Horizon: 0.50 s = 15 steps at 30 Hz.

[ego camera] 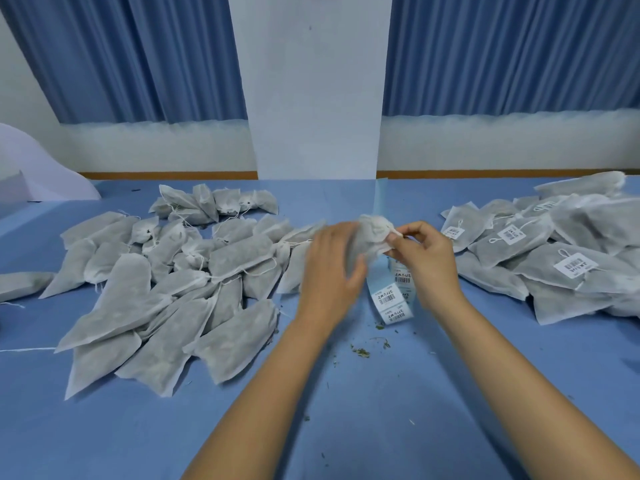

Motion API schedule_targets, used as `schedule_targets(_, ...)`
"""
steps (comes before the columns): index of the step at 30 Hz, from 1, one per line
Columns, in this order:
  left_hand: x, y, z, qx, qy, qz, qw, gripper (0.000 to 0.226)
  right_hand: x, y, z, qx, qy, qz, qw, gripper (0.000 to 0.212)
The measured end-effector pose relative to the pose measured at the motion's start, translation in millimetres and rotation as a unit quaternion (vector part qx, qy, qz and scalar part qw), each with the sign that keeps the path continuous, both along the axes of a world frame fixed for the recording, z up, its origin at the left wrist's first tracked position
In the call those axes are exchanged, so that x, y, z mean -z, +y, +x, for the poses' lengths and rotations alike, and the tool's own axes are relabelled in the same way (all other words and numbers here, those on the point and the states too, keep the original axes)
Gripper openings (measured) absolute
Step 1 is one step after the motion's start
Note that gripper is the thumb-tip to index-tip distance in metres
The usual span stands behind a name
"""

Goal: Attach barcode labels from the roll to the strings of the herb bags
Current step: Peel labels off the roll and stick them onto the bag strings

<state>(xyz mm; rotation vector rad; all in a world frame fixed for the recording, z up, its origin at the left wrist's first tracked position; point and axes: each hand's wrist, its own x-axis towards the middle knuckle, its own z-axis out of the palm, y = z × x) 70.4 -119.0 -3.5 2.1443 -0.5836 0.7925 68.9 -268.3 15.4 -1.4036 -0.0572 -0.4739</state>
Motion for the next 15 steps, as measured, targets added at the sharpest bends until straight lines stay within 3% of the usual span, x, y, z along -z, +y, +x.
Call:
schedule_targets(3, 5.0, -24.4, -2.8, 0.057, 0.010, -0.008, 0.998, 0.050, 1.7, -2.0, -6.4, -0.079, -0.005, 0.046, 0.996, 0.013)
schedule_targets(5, 12.8, -23.8, 4.9, 0.035, 0.015, -0.031, 0.999, 0.044, 5.5, -5.2, -7.5, -0.099, -0.004, 0.023, 0.995, 0.009)
schedule_targets(10, 29.3, -12.5, 16.0, 0.008, 0.022, 0.007, 1.000, 0.024, 21.6, -10.6, -7.3, -0.128, 0.002, -0.042, 0.991, 0.008)
schedule_targets(15, 24.0, -10.1, 12.0, 0.029, 0.033, -0.084, 0.995, 0.027, 24.9, -17.6, -8.2, -0.072, -0.011, -0.059, 0.996, 0.015)
